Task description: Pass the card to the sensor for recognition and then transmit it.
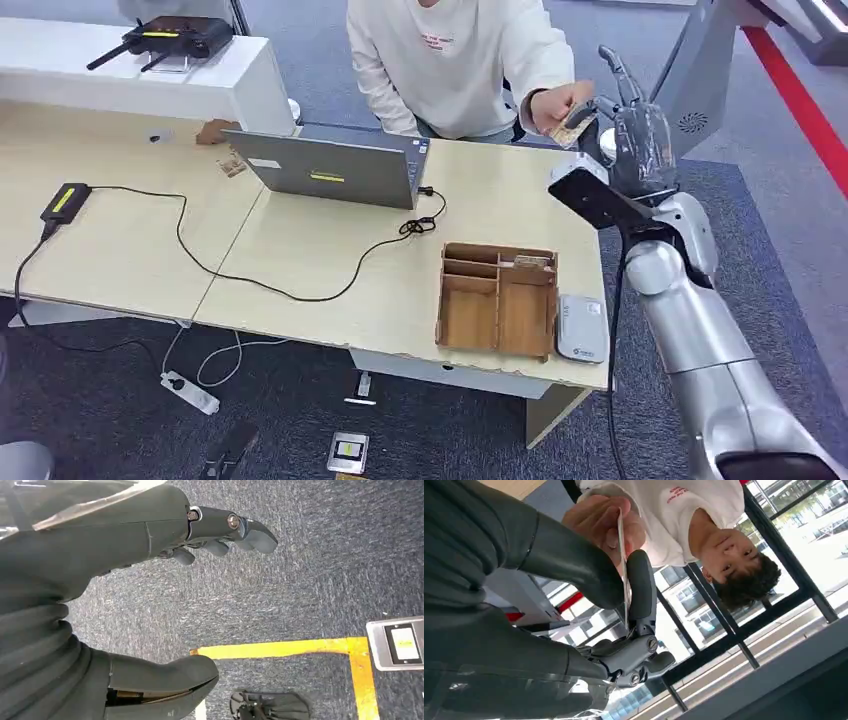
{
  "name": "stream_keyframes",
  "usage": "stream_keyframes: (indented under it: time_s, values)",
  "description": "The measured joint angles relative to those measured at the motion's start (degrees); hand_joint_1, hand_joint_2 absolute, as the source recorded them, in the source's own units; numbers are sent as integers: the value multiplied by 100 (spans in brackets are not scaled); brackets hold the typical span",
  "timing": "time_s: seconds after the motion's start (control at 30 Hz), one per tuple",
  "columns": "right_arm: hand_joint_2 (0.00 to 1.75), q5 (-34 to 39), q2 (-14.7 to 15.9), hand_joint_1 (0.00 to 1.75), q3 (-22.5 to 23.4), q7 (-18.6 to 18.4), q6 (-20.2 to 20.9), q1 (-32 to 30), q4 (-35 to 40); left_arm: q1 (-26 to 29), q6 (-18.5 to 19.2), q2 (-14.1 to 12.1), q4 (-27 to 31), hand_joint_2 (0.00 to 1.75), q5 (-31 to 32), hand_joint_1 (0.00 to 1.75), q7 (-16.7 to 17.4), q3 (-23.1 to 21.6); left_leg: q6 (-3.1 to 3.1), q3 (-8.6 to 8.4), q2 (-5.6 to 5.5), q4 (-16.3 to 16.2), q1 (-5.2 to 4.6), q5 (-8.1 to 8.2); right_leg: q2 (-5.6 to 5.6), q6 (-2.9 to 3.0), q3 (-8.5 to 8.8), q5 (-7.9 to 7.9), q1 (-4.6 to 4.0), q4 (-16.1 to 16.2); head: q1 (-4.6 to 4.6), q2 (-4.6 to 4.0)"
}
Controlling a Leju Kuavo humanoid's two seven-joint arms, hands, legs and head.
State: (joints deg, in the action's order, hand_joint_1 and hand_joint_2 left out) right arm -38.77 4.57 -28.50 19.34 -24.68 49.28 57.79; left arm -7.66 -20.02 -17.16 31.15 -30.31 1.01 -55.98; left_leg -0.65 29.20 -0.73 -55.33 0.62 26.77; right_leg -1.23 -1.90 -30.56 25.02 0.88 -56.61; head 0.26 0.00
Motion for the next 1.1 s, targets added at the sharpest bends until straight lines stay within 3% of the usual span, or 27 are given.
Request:
stream_keyframes:
  time_s: [0.27, 0.67, 0.8, 1.1]
  values:
    - [175, 17, 92, 175, 0, -142, 44, -95, 118, -1, -57, 20, 2, 175, -107, 0, -20, -61, 0, 1, 0, -1, 0, 0, 0, 0, -1, 0, 0, 0, 0, 0]
    - [175, 579, 297, 175, 15, -474, 854, -149, 507, -5, -219, 140, 0, 175, -575, 0, -100, -118, 0, 1, 0, -2, -1, 1, 0, 0, -3, 0, 1, 1, -4, 0]
    - [175, 916, 573, 175, 83, -711, 1552, -168, 722, -17, -271, 216, -72, 175, -721, 0, -251, -146, 1, 4, -2, -8, -1, 1, 2, 0, -3, 0, 1, 2, -2, 0]
    - [175, 885, 1185, 175, 269, -1030, 2114, -642, 1248, -60, -291, 291, -219, 175, -726, 0, -267, -177, 3, 6, -1, -9, -1, 3, 0, -1, -3, 1, 1, 4, -2, 0]
